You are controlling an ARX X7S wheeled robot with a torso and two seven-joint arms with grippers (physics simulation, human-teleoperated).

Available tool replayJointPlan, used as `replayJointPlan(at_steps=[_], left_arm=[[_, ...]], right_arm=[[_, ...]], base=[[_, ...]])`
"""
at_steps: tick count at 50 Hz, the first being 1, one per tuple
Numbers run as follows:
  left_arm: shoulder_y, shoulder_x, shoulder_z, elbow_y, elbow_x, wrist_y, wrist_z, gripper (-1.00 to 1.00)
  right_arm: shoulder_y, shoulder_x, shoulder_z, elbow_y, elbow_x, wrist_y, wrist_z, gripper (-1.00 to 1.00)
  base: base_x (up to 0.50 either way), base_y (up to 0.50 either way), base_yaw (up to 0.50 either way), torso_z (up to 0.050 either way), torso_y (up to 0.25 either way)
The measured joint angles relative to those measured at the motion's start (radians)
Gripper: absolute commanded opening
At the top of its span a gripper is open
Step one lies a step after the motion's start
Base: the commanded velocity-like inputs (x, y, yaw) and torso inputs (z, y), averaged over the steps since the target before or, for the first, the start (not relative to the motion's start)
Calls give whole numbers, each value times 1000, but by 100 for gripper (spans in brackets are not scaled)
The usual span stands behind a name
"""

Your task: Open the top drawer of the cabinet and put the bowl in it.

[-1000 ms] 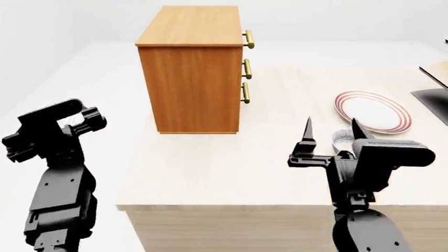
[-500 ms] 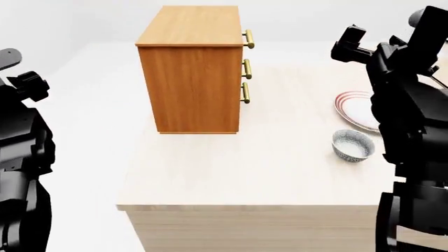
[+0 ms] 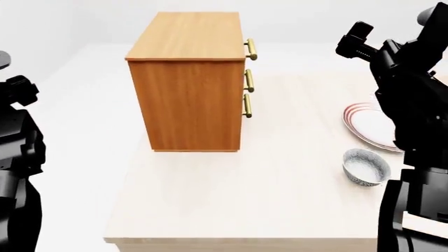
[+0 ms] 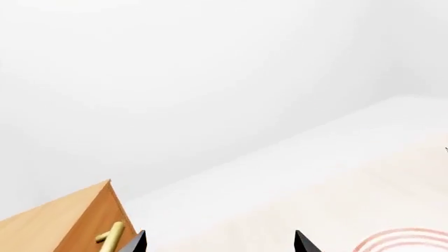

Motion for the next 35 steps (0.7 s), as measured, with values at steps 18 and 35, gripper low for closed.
replayJointPlan(at_steps=[18, 35], left_arm=[[-4, -4, -16, -4, -1, 1, 3, 100], [-7, -7, -31, -5, -2, 2, 4, 100]], right_arm=[[-8, 3, 21, -14, 26, 22, 11, 100], [-12, 3, 29, -15, 39, 28, 16, 100]], base=[[500, 0, 0, 0, 0], [500, 0, 0, 0, 1]])
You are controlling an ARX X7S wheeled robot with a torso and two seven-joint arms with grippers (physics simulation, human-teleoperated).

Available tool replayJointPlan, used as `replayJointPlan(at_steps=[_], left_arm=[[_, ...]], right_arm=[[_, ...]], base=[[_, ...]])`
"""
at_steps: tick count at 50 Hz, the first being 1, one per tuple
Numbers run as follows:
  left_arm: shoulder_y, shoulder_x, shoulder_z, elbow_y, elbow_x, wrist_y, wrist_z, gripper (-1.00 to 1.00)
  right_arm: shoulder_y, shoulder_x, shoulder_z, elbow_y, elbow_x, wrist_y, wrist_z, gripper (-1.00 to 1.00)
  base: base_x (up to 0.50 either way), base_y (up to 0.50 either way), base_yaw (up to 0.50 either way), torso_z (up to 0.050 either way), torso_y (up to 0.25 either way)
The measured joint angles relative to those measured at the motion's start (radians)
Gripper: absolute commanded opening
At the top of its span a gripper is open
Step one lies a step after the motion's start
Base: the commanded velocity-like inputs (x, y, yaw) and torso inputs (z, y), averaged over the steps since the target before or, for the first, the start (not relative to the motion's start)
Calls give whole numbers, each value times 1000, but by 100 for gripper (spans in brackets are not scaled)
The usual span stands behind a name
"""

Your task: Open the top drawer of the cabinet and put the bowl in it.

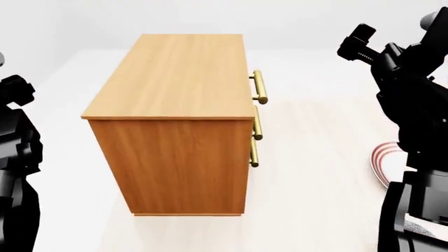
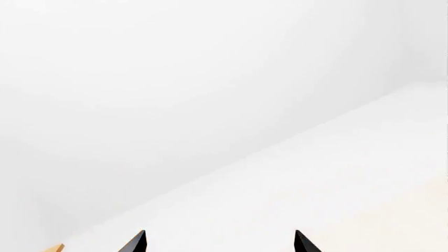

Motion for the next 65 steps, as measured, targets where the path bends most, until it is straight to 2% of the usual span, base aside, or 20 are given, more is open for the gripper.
replayJointPlan(at_steps=[16, 25, 36, 51, 65], left_arm=[[-2, -5, -9, 0, 2, 1, -3, 100], [-2, -7, -12, 0, 2, 3, -2, 100], [2, -8, -16, 0, 2, 6, 2, 100], [8, -19, -30, 0, 1, 6, 7, 100], [13, -27, -36, 0, 2, 6, 7, 100]], right_arm=[[1, 1, 5, 12, 5, -3, 4, 100], [-4, -24, 60, 26, 58, 9, 16, 100], [-33, -125, 183, 87, 204, 44, 15, 100], [-34, -216, 303, 307, 309, -48, -65, 100], [-21, -251, 334, 476, 347, -107, -155, 100]], base=[[500, 0, 0, 0, 0], [0, 0, 0, 0, 0], [0, 0, 0, 0, 0], [0, 0, 0, 0, 0], [0, 0, 0, 0, 0]])
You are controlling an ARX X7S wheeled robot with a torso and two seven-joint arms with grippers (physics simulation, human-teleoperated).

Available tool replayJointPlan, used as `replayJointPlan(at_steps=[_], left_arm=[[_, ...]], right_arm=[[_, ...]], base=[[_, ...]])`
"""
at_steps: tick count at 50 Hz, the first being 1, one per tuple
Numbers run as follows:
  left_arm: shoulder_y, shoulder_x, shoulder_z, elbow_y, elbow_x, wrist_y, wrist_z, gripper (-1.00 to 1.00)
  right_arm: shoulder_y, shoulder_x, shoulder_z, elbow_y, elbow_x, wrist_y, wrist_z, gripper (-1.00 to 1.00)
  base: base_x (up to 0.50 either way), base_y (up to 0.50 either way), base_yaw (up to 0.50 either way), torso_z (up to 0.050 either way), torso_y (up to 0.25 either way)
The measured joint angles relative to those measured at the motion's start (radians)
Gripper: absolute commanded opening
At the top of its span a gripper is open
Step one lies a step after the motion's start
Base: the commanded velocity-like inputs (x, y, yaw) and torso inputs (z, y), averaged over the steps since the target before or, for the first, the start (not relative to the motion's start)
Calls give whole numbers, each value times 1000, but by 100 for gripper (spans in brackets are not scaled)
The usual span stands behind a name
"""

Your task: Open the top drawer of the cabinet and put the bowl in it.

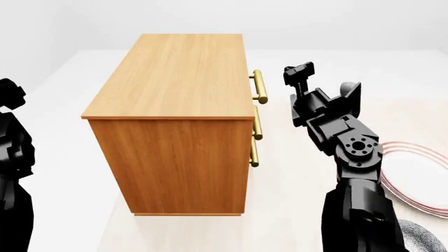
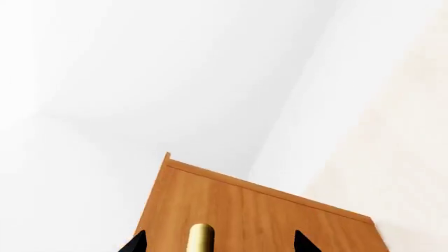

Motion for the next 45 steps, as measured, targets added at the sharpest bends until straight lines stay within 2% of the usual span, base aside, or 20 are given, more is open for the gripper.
replayJointPlan(at_steps=[17, 43, 44, 45], left_arm=[[7, -7, -5, 0, 1, 0, -5, 100], [14, -11, -6, 0, 1, -2, -14, 100], [14, -11, -6, 0, 1, -2, -14, 100], [14, -11, -6, 0, 1, -2, -14, 100]], right_arm=[[-22, -36, -7, 50, 60, 28, -50, 100], [-26, -47, -122, 117, 142, 37, -94, 100], [-25, -47, -126, 122, 143, 35, -97, -100], [-23, -47, -128, 126, 149, 33, -101, -100]], base=[[0, 0, 0, 0, 0], [0, 0, 0, 0, 0], [0, 0, 0, 0, 0], [0, 0, 0, 0, 0]])
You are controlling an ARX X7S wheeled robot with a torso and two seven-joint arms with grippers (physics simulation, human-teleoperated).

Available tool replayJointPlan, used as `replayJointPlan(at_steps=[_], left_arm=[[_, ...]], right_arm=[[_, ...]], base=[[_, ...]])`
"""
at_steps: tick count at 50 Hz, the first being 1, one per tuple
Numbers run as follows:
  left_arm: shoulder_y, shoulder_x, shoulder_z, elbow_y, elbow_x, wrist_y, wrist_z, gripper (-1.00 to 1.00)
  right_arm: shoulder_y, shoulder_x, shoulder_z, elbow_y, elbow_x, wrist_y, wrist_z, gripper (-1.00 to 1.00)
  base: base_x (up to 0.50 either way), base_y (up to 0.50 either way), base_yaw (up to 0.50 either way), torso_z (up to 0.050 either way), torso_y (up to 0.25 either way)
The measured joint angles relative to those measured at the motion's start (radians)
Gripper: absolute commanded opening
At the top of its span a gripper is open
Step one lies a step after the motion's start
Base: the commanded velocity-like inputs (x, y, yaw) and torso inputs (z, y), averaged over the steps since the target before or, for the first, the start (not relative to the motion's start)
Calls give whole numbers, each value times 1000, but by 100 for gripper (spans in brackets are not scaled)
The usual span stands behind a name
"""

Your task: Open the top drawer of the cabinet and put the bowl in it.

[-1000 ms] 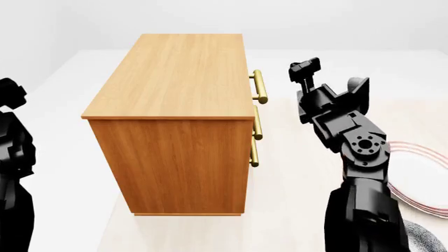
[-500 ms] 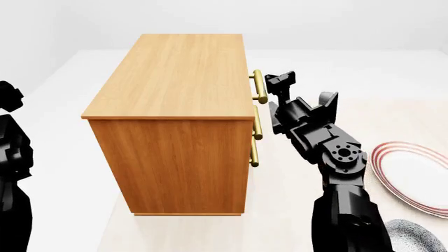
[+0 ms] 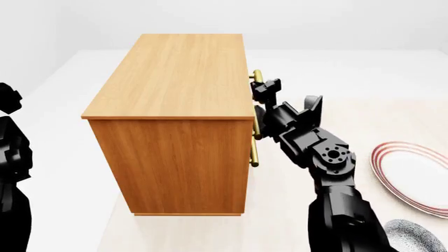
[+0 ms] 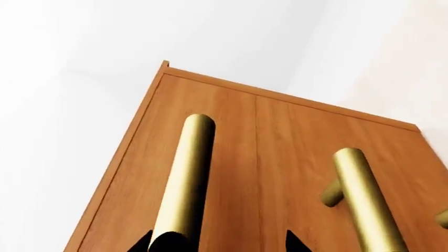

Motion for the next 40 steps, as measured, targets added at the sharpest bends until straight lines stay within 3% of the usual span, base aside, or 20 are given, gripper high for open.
replayJointPlan(at_steps=[40], left_arm=[[-1, 0, -4, 0, 0, -5, -7, 100]], right_arm=[[-1, 47, -45, -25, 109, -2, 7, -100]], base=[[0, 0, 0, 0, 0]])
